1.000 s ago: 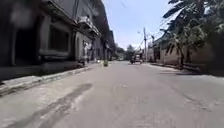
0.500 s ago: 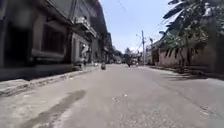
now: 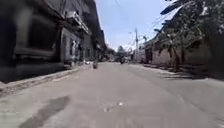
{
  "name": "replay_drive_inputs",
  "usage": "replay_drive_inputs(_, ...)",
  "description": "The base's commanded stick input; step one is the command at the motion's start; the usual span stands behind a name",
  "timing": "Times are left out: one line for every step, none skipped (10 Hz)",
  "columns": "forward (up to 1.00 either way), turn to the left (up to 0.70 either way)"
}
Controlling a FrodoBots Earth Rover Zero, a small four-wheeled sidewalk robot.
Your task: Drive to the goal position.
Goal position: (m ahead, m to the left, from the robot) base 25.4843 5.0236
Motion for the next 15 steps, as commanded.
replay_drive_inputs(0.85, 0.0)
replay_drive_inputs(0.85, 0.0)
replay_drive_inputs(0.85, 0.0)
replay_drive_inputs(0.85, 0.0)
replay_drive_inputs(0.85, 0.0)
replay_drive_inputs(0.85, 0.0)
replay_drive_inputs(0.85, 0.0)
replay_drive_inputs(0.85, 0.0)
replay_drive_inputs(0.85, 0.0)
replay_drive_inputs(0.85, 0.0)
replay_drive_inputs(0.85, 0.0)
replay_drive_inputs(0.85, 0.0)
replay_drive_inputs(0.85, 0.0)
replay_drive_inputs(0.85, 0.0)
replay_drive_inputs(0.85, 0.0)
